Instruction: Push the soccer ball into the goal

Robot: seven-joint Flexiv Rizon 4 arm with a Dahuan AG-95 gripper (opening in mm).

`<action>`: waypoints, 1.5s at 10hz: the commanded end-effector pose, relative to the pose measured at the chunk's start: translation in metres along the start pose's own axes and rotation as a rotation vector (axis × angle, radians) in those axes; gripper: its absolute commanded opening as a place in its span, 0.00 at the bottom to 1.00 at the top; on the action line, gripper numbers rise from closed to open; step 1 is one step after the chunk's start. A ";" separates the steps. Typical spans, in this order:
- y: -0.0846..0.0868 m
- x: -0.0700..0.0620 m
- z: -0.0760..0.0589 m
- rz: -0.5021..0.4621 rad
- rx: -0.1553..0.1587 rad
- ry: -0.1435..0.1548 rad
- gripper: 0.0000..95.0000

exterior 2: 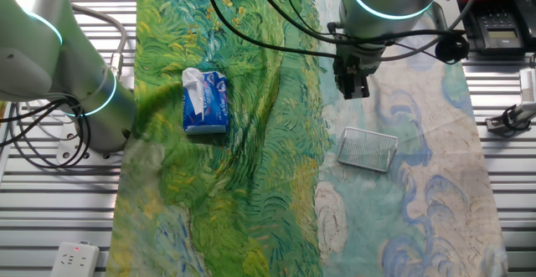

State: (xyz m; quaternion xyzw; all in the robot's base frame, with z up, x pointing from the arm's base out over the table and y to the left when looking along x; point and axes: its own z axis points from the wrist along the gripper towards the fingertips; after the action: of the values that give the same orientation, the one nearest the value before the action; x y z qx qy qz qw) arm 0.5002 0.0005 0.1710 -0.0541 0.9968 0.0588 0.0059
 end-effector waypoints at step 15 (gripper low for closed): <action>0.087 -0.120 0.013 0.178 0.092 0.013 0.00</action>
State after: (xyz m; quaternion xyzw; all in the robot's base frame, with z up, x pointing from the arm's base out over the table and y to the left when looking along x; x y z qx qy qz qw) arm 0.6141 0.1040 0.1698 0.0542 0.9979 0.0338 -0.0080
